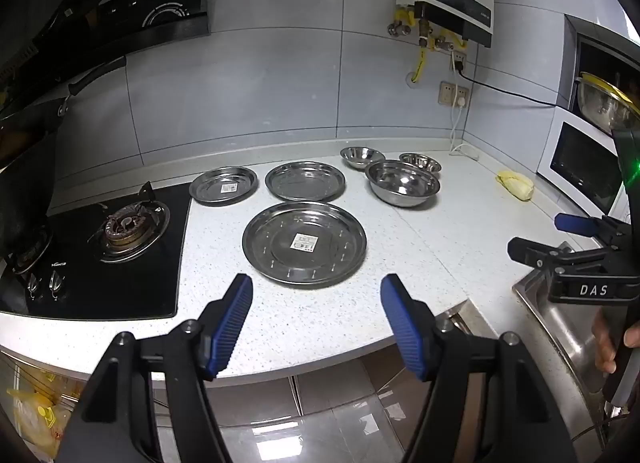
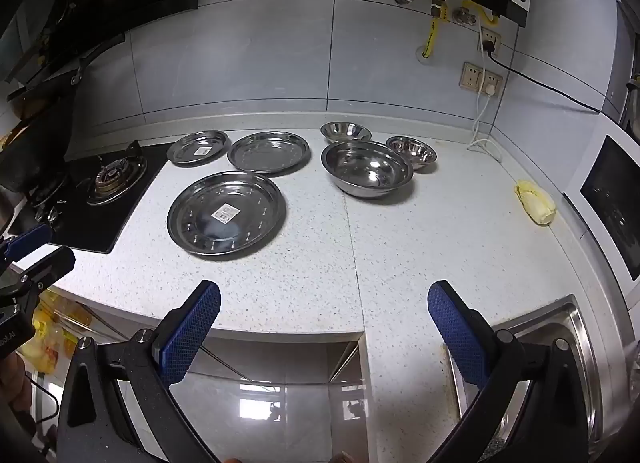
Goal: Organize plates and bowls
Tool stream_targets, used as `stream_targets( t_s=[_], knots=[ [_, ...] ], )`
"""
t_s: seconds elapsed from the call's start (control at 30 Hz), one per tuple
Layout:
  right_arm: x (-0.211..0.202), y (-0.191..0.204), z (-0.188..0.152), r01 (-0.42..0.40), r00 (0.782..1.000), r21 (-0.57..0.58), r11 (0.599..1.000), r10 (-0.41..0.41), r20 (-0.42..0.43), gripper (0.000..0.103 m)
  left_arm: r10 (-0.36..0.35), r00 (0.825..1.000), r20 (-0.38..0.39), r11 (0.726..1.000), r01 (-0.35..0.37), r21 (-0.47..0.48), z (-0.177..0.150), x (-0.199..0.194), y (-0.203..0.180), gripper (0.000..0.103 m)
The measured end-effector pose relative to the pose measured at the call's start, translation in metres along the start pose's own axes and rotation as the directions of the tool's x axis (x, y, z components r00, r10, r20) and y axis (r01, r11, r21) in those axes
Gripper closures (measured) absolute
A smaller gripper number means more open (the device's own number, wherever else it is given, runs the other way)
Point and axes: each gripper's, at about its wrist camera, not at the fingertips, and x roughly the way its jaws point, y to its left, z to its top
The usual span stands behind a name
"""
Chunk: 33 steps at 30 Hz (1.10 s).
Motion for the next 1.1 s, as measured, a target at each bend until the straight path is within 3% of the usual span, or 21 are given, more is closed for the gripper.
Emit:
stream_targets(
  t_s=[1.1],
  knots=[
    [-0.002, -0.011, -0.011, -0.007, 1.000, 0.001, 1.000, 0.007, -0.002, 0.001, -0.001, 1.000, -0.030, 1.000, 0.000, -0.006, -0.006, 0.003, -0.011, 0.037]
  ],
)
